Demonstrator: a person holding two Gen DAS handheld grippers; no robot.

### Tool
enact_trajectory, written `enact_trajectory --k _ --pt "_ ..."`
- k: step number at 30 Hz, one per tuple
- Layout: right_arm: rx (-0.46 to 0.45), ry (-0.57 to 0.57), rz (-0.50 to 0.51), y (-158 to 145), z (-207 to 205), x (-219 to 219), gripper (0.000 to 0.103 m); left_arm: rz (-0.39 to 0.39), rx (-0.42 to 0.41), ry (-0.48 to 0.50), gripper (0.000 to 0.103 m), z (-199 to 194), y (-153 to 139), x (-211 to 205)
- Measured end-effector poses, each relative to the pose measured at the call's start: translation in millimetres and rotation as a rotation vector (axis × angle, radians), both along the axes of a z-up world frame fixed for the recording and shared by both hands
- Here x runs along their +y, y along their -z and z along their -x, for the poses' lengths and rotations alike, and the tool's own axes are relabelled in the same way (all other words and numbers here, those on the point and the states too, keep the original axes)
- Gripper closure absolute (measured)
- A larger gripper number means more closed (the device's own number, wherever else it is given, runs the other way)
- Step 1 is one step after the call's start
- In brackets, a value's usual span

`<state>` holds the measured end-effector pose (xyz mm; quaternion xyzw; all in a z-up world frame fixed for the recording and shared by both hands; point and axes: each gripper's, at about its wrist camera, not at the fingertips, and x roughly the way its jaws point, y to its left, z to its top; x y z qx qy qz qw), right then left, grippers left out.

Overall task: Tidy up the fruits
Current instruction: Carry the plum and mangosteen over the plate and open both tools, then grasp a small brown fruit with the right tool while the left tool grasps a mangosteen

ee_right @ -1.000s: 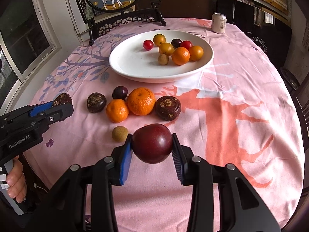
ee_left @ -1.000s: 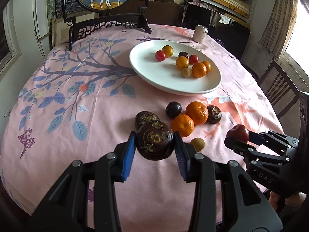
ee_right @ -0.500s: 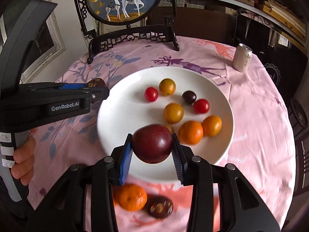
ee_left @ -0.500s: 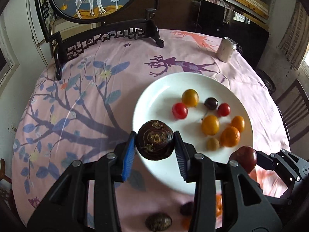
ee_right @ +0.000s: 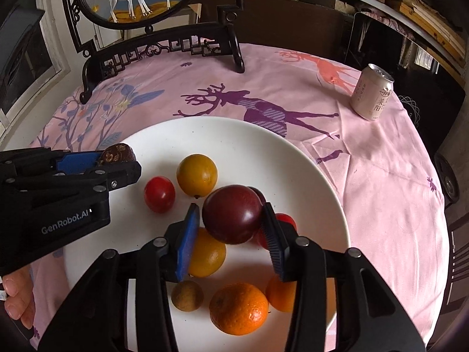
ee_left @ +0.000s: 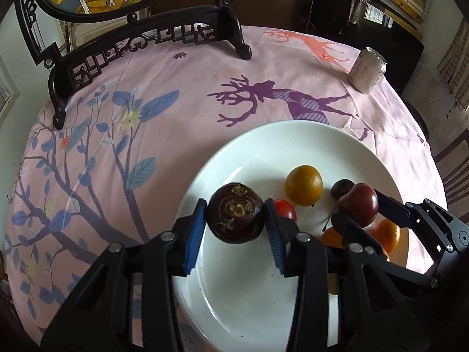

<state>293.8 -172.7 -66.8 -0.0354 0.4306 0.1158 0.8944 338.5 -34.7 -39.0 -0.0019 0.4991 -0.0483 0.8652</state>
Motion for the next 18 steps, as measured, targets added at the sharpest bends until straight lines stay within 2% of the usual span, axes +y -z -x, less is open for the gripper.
enact_trajectory --k 1,2,3,4,8,10,12,14,16,18 --pt "-0.008 0.004 0.011 -2 3 0 0.05 -0.001 -0.005 -0.001 0.054 1 -2 0" --pt "-0.019 0.006 0.024 -6 7 -1 0.046 0.001 -0.014 -0.002 0.051 4 -6 1" --pt "-0.034 0.006 0.037 -11 13 -1 0.045 0.006 -0.023 -0.001 0.044 9 -10 2" --pt "-0.052 0.006 0.047 -17 20 -3 0.044 0.013 -0.031 0.002 0.037 14 -15 3" --pt "-0.111 0.018 0.056 -44 68 -14 0.043 0.03 -0.089 0.021 0.032 57 -40 9" --pt "-0.115 0.033 0.048 -51 99 -18 0.043 0.024 -0.129 0.015 0.019 89 -51 12" --pt "-0.111 0.047 0.016 -53 132 -20 0.043 0.033 -0.164 0.03 0.016 125 -56 14" --pt "-0.107 0.06 -0.02 -48 166 -18 0.042 0.021 -0.18 0.023 0.009 161 -54 15" --pt "-0.107 0.081 -0.035 -40 195 -13 0.031 0.035 -0.184 0.023 0.008 195 -48 19" --pt "-0.112 0.104 -0.028 -32 218 -8 0.03 0.039 -0.178 0.014 0.007 221 -39 24"
